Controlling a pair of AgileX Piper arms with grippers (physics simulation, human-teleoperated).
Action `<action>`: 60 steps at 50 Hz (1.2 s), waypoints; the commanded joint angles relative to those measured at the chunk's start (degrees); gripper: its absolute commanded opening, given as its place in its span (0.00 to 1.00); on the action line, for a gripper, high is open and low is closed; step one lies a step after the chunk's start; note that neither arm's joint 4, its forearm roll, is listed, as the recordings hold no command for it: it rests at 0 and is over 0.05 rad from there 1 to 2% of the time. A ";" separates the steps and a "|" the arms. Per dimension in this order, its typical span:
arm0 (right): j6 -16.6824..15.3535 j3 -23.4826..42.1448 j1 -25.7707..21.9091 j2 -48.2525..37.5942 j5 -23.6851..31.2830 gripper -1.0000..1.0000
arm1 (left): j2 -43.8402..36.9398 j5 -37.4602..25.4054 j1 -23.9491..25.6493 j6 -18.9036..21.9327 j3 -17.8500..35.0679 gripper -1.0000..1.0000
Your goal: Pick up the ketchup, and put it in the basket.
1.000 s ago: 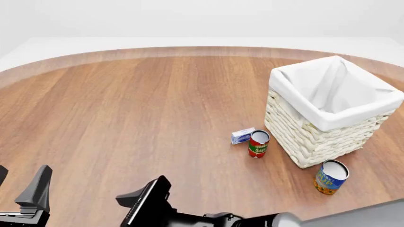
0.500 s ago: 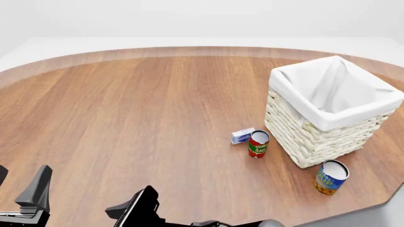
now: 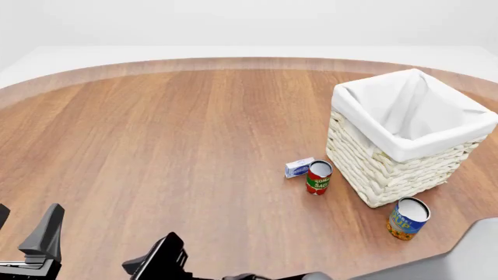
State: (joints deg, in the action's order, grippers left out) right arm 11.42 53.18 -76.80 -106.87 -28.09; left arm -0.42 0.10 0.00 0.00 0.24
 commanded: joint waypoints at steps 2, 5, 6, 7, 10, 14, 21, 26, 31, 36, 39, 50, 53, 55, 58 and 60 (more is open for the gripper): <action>0.98 1.10 -1.30 -0.96 0.94 1.00 | 0.00 0.00 0.00 0.00 0.00 1.00; 1.14 1.19 -1.89 -1.02 1.13 1.00 | 0.00 0.00 0.00 0.00 0.00 1.00; 1.25 1.17 -2.12 -1.04 1.16 1.00 | 0.00 0.00 0.00 0.00 0.00 1.00; 1.27 1.20 -2.24 -1.09 1.18 1.00 | 0.00 0.00 0.00 0.00 0.00 1.00; 1.44 1.11 -2.63 -1.23 1.07 1.00 | 0.00 0.00 0.00 0.00 0.00 1.00; 1.59 1.18 -2.70 -1.49 1.03 1.00 | 0.00 0.00 0.00 0.00 0.00 1.00; 1.68 1.78 -2.72 -1.70 1.41 1.00 | 0.00 0.00 0.00 0.00 0.00 1.00; 2.18 2.27 -2.82 -1.98 1.59 1.00 | 0.00 0.00 0.00 0.00 0.00 1.00; 2.34 2.88 -3.13 -2.32 1.91 1.00 | 0.00 0.00 0.00 0.00 0.00 1.00; 2.42 3.42 -3.13 -2.79 2.13 1.00 | 0.00 0.00 0.00 0.00 0.00 1.00; 2.51 3.89 -3.11 -3.14 2.33 1.00 | 0.00 0.00 0.00 0.00 0.00 1.00; 2.93 5.03 -3.11 -4.30 2.43 1.00 | 0.00 0.00 0.00 0.00 0.00 1.00; 3.04 5.33 -2.87 -4.51 2.54 1.00 | 0.00 0.00 0.00 0.00 0.00 1.00; 3.04 5.33 -2.87 -4.51 2.54 1.00 | 0.00 0.00 0.00 0.00 0.00 1.00; 3.12 5.97 -2.86 -4.91 2.84 1.00 | 0.00 0.00 0.00 0.00 0.00 1.00; 3.12 5.97 -2.86 -4.91 2.85 1.00 | 0.00 0.00 0.00 0.00 0.00 1.00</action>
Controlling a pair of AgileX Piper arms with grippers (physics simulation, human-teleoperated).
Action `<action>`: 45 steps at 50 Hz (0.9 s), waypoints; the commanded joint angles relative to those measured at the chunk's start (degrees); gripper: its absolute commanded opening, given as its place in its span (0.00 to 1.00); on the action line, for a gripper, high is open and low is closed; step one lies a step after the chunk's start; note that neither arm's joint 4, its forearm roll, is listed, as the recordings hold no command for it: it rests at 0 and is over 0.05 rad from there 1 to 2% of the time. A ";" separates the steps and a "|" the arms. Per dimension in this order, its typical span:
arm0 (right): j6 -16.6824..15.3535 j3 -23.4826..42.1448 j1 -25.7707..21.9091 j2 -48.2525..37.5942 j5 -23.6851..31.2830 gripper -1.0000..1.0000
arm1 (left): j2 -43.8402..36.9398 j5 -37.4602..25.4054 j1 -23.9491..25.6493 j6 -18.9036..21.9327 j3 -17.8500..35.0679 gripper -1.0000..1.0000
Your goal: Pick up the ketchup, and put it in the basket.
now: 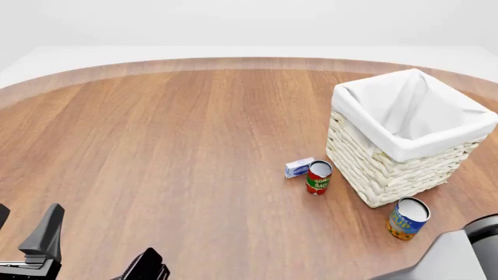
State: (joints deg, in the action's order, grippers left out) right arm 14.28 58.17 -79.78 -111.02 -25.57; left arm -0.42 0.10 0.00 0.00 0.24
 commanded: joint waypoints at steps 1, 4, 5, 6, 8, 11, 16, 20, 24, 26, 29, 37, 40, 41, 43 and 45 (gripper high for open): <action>0.21 1.31 0.12 -1.05 0.46 1.00 | 0.00 0.00 0.00 0.00 0.00 1.00; 0.39 1.44 0.09 -1.46 0.24 1.00 | 0.00 0.00 0.00 0.00 0.00 1.00; 0.43 1.53 0.18 -1.61 0.22 1.00 | 0.00 0.00 0.00 0.00 0.00 1.00; 0.56 1.66 0.20 -1.81 0.20 1.00 | 0.00 0.00 0.00 0.00 0.00 1.00; 0.68 2.05 0.26 -2.17 0.34 1.00 | 0.00 0.00 0.00 0.00 0.00 1.00; 0.78 2.42 0.11 -2.34 0.56 1.00 | 0.00 0.00 0.00 0.00 0.00 1.00; 0.88 3.23 -0.35 -2.70 1.12 1.00 | 0.00 0.00 0.00 0.00 0.00 1.00; 0.85 3.89 -0.40 -2.97 1.61 1.00 | 0.00 0.00 0.00 0.00 0.00 1.00; 0.87 4.44 -0.33 -3.39 1.85 1.00 | 0.00 0.00 0.00 0.00 0.00 1.00; 0.87 4.96 -0.32 -3.77 2.05 1.00 | 0.00 0.00 0.00 0.00 0.00 1.00; 0.84 5.30 -0.24 -4.08 2.22 1.00 | 0.00 0.00 0.00 0.00 0.00 1.00; 0.82 6.49 -0.39 -4.62 2.97 1.00 | 0.00 0.00 0.00 0.00 0.00 1.00; 0.82 7.20 -0.23 -5.13 3.32 1.00 | 0.00 0.00 0.00 0.00 0.00 1.00; 0.78 7.39 -0.22 -5.27 3.44 1.00 | 0.00 0.00 0.00 0.00 0.00 1.00; 0.87 7.65 -0.25 -5.47 3.55 1.00 | 0.00 0.00 0.00 0.00 0.00 1.00; 0.90 7.94 -0.32 -5.78 3.65 1.00 | 0.00 0.00 0.00 0.00 0.00 1.00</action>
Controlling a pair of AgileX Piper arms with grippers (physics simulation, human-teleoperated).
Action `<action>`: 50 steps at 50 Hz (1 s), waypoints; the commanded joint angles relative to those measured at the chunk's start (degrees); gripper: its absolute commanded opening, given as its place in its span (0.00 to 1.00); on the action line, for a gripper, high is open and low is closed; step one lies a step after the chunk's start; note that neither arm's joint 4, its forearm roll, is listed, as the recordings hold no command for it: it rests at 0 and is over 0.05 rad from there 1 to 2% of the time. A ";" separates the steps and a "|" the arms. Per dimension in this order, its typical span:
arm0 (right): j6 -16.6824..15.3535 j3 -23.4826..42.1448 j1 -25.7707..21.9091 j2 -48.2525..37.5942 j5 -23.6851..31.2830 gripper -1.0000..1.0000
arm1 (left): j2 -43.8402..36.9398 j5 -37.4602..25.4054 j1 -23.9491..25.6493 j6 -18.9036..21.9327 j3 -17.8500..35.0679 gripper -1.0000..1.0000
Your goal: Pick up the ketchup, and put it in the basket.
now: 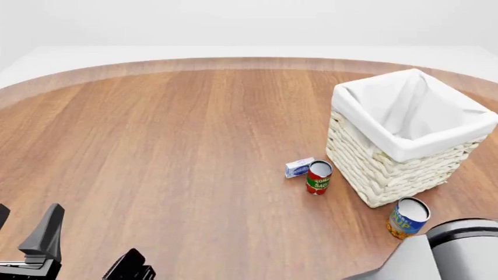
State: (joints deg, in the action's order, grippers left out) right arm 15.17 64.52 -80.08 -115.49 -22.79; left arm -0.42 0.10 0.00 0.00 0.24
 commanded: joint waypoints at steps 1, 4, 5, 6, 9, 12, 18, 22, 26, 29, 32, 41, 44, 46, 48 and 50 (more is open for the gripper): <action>0.02 1.65 -0.08 -1.39 0.90 1.00 | 0.00 0.00 0.00 0.00 0.00 1.00; 0.07 1.89 -0.29 -1.67 0.94 1.00 | 0.00 0.00 0.00 0.00 0.00 1.00; 0.04 1.98 -0.35 -1.76 0.98 1.00 | 0.00 0.00 0.00 0.00 0.00 1.00; 0.07 2.05 -0.40 -1.83 1.00 1.00 | 0.00 0.00 0.00 0.00 0.00 1.00; 0.03 2.43 -0.41 -2.12 1.17 1.00 | 0.00 0.00 0.00 0.00 0.00 1.00; -0.02 2.68 -0.52 -2.38 1.28 1.00 | 0.00 0.00 0.00 0.00 0.00 1.00; -0.01 2.60 -0.73 -2.47 1.21 1.00 | 0.00 0.00 0.00 0.00 0.00 1.00; -0.11 2.63 -0.70 -2.34 1.38 1.00 | 0.00 0.00 0.00 0.00 0.00 1.00; -0.13 2.64 -0.79 -2.27 1.47 1.00 | 0.00 0.00 0.00 0.00 0.00 1.00; -0.20 2.87 -0.87 -2.28 1.69 1.00 | 0.00 0.00 0.00 0.00 0.00 1.00; -0.26 3.28 -0.85 -2.40 1.97 1.00 | 0.00 0.00 0.00 0.00 0.00 1.00; -0.27 4.06 -1.18 -2.91 2.20 1.00 | 0.00 0.00 0.00 0.00 0.00 1.00; -0.38 4.48 -1.29 -2.93 2.53 1.00 | 0.00 0.00 0.00 0.00 0.00 1.00; -0.47 4.87 -1.24 -2.98 2.82 1.00 | 0.00 0.00 0.00 0.00 0.00 1.00; -0.52 5.17 -1.34 -2.98 3.05 1.00 | 0.00 0.00 0.00 0.00 0.00 1.00; -0.66 5.53 -1.32 -3.01 3.36 1.00 | 0.00 0.00 0.00 0.00 0.00 1.00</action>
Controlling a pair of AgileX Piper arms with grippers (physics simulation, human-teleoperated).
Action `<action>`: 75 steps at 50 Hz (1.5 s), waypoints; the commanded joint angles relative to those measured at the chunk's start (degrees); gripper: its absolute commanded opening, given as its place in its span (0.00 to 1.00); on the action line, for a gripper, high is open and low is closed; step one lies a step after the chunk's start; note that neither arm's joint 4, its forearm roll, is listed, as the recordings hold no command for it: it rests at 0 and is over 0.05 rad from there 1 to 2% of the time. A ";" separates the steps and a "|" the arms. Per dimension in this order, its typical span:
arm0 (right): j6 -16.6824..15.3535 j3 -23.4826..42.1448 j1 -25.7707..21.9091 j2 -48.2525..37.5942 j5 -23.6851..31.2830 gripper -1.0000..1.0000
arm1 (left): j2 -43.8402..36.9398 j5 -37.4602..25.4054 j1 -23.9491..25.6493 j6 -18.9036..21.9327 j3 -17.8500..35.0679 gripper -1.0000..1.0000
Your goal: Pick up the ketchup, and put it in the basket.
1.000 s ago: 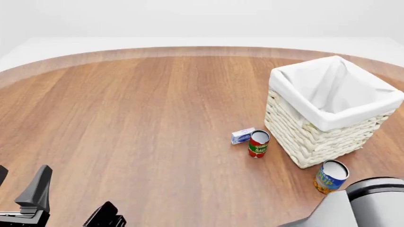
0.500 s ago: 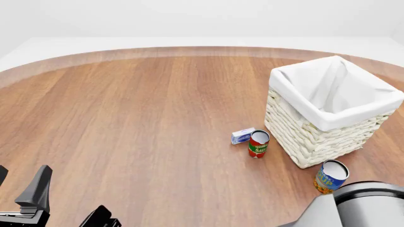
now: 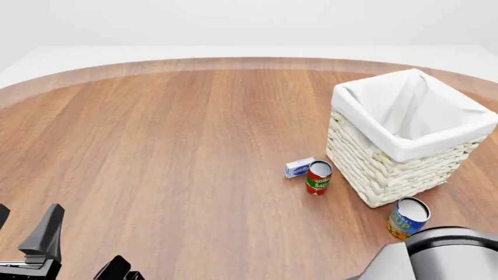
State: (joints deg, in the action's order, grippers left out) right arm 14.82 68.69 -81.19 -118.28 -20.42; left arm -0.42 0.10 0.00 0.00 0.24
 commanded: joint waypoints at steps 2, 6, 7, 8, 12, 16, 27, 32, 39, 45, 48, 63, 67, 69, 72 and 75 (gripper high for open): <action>-0.37 1.55 -0.33 -0.25 1.14 1.00 | 0.00 0.00 0.00 0.00 0.00 1.00; -0.49 1.67 -0.43 -0.31 1.22 1.00 | 0.00 0.00 0.00 0.00 0.00 1.00; -0.65 1.65 -0.46 -0.26 1.22 1.00 | 0.00 0.00 0.00 0.00 0.00 1.00; -1.11 1.65 -0.29 -0.15 1.15 1.00 | 0.00 0.00 0.00 0.00 0.00 1.00; -1.16 1.19 -0.53 0.29 0.73 0.00 | 0.00 0.00 0.00 0.00 0.00 1.00; -1.07 1.08 -0.62 0.44 0.60 0.00 | 0.00 0.00 0.00 0.00 0.00 1.00; -1.22 0.29 -0.49 1.51 0.21 0.00 | 0.00 0.00 0.00 0.00 0.00 1.00; -1.33 -0.25 -0.21 2.70 0.16 0.00 | 0.00 0.00 0.00 0.00 0.00 1.00; -1.29 -0.86 -0.01 3.49 -0.20 0.00 | 0.00 0.00 0.00 0.00 0.00 1.00; -1.30 -1.40 0.44 4.59 -0.25 0.00 | 0.00 0.00 0.00 0.00 0.00 1.00; -1.39 -1.49 0.62 4.65 -0.31 0.00 | 0.00 0.00 0.00 0.00 0.00 1.00; -1.31 -1.97 2.50 4.66 -0.42 0.00 | 0.00 0.00 0.00 0.00 0.00 1.00; -1.15 -2.06 3.33 4.52 -0.54 0.00 | 0.00 0.00 0.00 0.00 0.00 1.00; -1.08 -2.11 3.86 4.80 -0.53 0.00 | 0.00 0.00 0.00 0.00 0.00 1.00; -1.03 -2.17 4.17 5.09 -0.49 0.00 | 0.00 0.00 0.00 0.00 0.00 1.00; -1.03 -2.10 4.59 5.13 -0.43 0.00 | 0.00 0.00 0.00 0.00 0.00 1.00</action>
State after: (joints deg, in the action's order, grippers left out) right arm 12.70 66.49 -78.00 -113.77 -20.76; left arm -0.42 0.10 0.00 0.00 0.24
